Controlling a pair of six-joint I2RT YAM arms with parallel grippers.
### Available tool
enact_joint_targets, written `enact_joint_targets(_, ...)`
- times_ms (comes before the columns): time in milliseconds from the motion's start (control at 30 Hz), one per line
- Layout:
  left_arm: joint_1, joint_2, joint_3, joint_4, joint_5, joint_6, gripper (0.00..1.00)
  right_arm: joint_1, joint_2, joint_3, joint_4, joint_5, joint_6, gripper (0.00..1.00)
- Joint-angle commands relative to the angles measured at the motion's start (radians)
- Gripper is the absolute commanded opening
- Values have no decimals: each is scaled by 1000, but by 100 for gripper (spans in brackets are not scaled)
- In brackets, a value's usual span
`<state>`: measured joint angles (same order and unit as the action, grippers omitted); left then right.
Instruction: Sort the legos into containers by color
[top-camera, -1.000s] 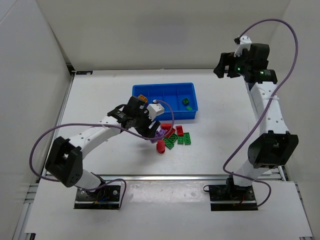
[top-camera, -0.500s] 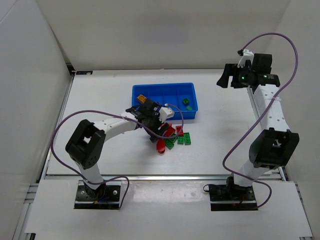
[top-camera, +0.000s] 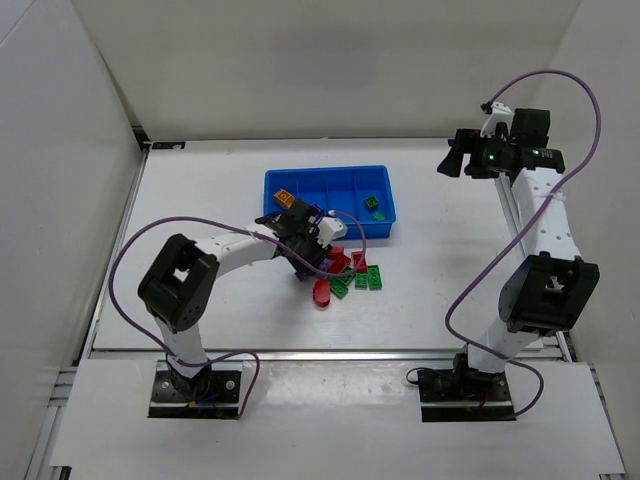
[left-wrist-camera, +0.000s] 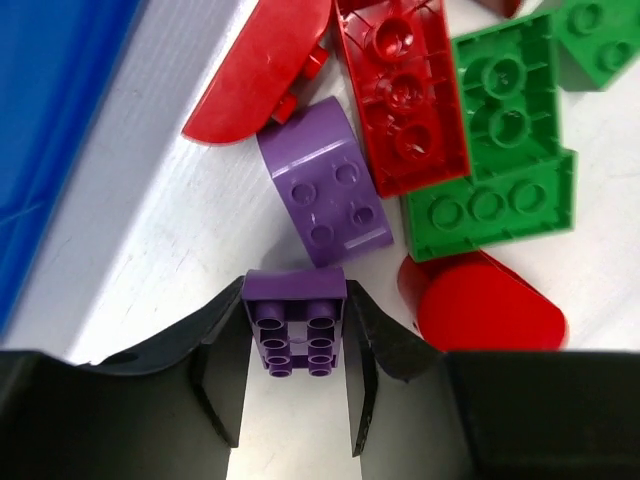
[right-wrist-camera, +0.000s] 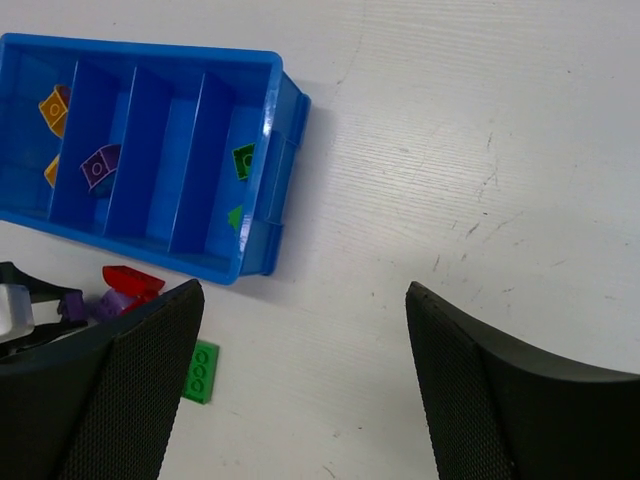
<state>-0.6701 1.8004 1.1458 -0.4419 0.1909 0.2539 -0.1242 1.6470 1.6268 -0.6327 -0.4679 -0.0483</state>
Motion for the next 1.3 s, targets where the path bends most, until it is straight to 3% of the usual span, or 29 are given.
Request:
enact_joint_targets(0,1,-145,12,-20,25,7,26,1,2,19,2,-49,11,84)
enact_joint_targets(200,-11,-343,124,-90,75,-51,30,58,-53,-96,39,-64,-8,85)
enact_joint_targets(300,-2,-316,271,-130,41,-74,30,109,-85,-139,45,-80,-48,84)
enact_joint_targets(533,102,-110,512,-149,41,-111,31,221,-125,-183,24,-89,-151,84)
enact_joint_targets(1033,276,418,989,-222,117,-237,34,297,-144,-202,-47,-167,-298,84)
enact_joint_targets(1167,291,504,1083,-261,102,-231,45,316,-144,-203,-67,-186,-347,83)
enact_joint_targets(1267,302,531,1095,-262,90,-234,72,353,-144,-205,-84,-189,-409,83)
